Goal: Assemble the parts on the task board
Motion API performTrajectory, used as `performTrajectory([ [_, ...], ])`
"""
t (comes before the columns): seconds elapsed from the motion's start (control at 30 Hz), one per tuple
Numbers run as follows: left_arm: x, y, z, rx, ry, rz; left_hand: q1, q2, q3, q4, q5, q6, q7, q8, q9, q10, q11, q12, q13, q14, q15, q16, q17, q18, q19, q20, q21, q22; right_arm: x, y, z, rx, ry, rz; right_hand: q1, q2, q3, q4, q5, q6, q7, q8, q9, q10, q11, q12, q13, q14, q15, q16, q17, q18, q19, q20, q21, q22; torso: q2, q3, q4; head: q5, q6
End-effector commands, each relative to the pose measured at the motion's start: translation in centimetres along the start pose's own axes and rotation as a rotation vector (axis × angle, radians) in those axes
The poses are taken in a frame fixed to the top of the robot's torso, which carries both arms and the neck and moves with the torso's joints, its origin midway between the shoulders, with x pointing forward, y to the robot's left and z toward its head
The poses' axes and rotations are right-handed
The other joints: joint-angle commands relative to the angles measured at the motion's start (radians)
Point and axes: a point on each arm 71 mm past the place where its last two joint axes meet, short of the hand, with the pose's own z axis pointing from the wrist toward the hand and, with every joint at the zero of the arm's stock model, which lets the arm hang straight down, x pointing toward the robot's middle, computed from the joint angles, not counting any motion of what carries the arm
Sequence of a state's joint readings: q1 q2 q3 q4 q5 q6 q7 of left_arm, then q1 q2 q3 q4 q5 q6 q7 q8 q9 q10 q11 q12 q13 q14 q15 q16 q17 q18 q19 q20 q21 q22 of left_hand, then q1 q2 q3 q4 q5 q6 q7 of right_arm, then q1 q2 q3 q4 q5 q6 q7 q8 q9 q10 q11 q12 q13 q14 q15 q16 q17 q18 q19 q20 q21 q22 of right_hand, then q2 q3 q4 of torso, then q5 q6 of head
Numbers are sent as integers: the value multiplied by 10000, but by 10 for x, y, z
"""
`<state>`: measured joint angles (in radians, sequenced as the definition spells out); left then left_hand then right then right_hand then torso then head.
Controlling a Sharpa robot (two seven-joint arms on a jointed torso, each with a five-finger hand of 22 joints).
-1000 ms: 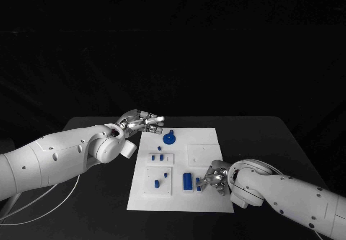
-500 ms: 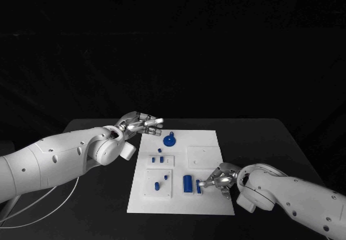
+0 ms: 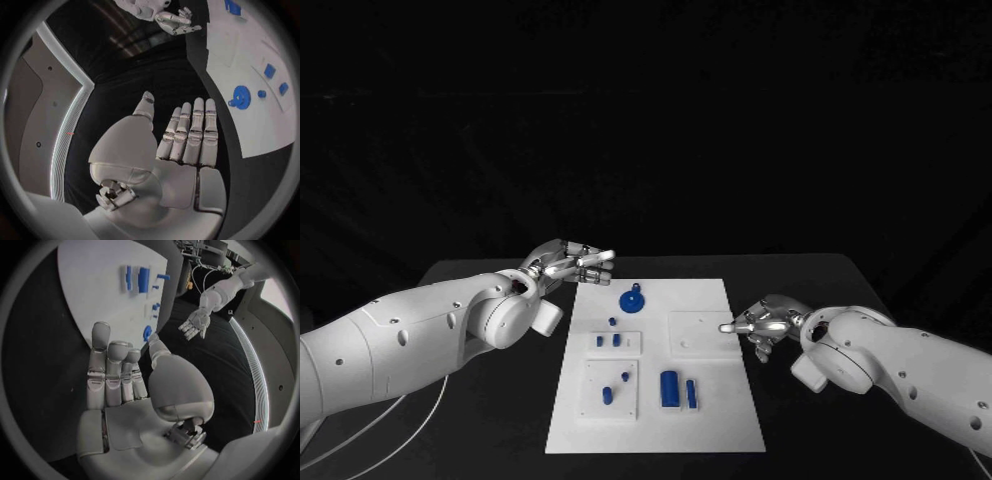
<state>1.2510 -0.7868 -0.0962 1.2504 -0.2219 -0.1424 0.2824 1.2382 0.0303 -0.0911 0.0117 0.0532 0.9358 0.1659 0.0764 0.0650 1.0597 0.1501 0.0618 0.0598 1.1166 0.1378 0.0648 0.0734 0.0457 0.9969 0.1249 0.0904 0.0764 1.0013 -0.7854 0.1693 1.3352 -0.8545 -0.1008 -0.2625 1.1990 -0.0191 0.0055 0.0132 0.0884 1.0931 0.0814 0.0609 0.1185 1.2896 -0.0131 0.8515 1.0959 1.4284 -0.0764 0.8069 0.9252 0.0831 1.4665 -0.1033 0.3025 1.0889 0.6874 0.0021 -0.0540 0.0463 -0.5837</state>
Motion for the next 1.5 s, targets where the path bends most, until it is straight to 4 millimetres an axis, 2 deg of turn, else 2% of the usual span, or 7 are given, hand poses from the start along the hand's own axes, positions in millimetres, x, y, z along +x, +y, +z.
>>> performTrajectory([
  [0.03, -5, -1, 3, 191, -569, -348, 74, -13, 1, -47, -8, 86, -8, 58, 4, 88, 9, -17, 15, -14, 12, -26, 2, 7, -132, 15, -80, -20, -17, 7, 7, -1390, -241, 1439, 264, 281, 89, -541, 94, -28, 66, 23, -68, -587, 29, -1117, -855, -230, 21, -602, -343, 13, 121, 96, -598, -565, -128, -18, -55, -36, 232],
  [0.77, -41, -3, 38, 119, -2323, -927, 324, -162, 67, -405, -33, -956, -385, -94, -70, -1210, -184, -30, -14, -1908, 75, -55, -125, 178, -642, 396, -188, -36, -69, 24, 49, -4119, -1973, 5800, 317, 733, 867, -1975, 773, -2191, 41, -45, -620, -3578, 1170, -7947, -10400, -5035, 1984, -7483, -8675, 1612, -6630, 3931, -2333, -10255, -553, 162, -169, 232, 999],
  [0.93, -40, -5, 42, 172, -2282, -975, 472, -310, 147, -523, -51, -934, -352, -92, -66, -1190, -179, -30, -14, -1922, 35, -52, -124, 362, -679, 529, -169, -28, -72, 25, 50, -4225, -2098, 5911, 298, 756, 685, -1903, 754, -2263, 173, -48, -623, -3551, 1291, -7946, -10400, -4994, 2043, -7484, -8675, 1626, -7253, 3940, -2335, -10286, -608, 180, -133, 247, 990],
  [0.97, -41, -2, 40, -11, -2283, -671, -3447, -303, 911, -117, -532, -9358, -1659, -764, -650, -10597, -1501, -618, -598, -11166, -1378, -648, -734, -457, -9969, -1249, -904, -764, -71, 21, 51, -3611, -2140, 5607, -3382, 191, -55, -132, -884, -10931, -814, -609, -1185, -12896, 131, -8515, -10959, -14284, 764, -8069, -9252, -831, -14665, 1033, -3025, -10889, -555, 156, -166, 240, 989],
  [1.2, -29, 3, 36, 66, -2400, -792, -5270, -303, 911, -117, -532, -9358, -1659, -764, -650, -10597, -1501, -618, -598, -11166, -1378, -648, -734, -457, -9969, -1249, -904, -764, -65, 26, 48, -3817, -2355, 5692, -11990, 191, -55, -132, -884, -10931, -814, -609, -1185, -12896, 131, -8515, -10959, -14284, 764, -8069, -9252, -831, -14665, 1033, -3025, -10889, -768, 113, 5, 69, 710],
  [1.23, -24, 5, 34, 98, -2454, -845, -12382, -303, 911, -117, -532, -9358, -1659, -764, -650, -10597, -1501, -618, -598, -11166, -1378, -648, -734, -457, -9969, -1249, -904, -764, -62, 29, 46, -3900, -2449, 5732, -11990, 191, -55, -132, -884, -10931, -814, -609, -1185, -12896, 131, -8515, -10959, -14284, 764, -8069, -9252, -831, -14665, 1033, -3025, -10889, -865, 94, 84, -9, 582],
  [1.5, 23, 19, 11, 330, -2955, -1261, -12382, -303, 911, -117, -532, -9358, -1659, -764, -650, -10597, -1501, -618, -598, -11166, -1378, -648, -734, -457, -9969, -1249, -904, -764, -33, 43, 26, -4358, -3201, 6120, -11990, 191, -55, -132, -884, -10931, -814, -609, -1185, -12896, 131, -8515, -10959, -14284, 764, -8069, -9252, -831, -14665, 1033, -3025, -10889, -1371, -9, 490, -414, -83],
])
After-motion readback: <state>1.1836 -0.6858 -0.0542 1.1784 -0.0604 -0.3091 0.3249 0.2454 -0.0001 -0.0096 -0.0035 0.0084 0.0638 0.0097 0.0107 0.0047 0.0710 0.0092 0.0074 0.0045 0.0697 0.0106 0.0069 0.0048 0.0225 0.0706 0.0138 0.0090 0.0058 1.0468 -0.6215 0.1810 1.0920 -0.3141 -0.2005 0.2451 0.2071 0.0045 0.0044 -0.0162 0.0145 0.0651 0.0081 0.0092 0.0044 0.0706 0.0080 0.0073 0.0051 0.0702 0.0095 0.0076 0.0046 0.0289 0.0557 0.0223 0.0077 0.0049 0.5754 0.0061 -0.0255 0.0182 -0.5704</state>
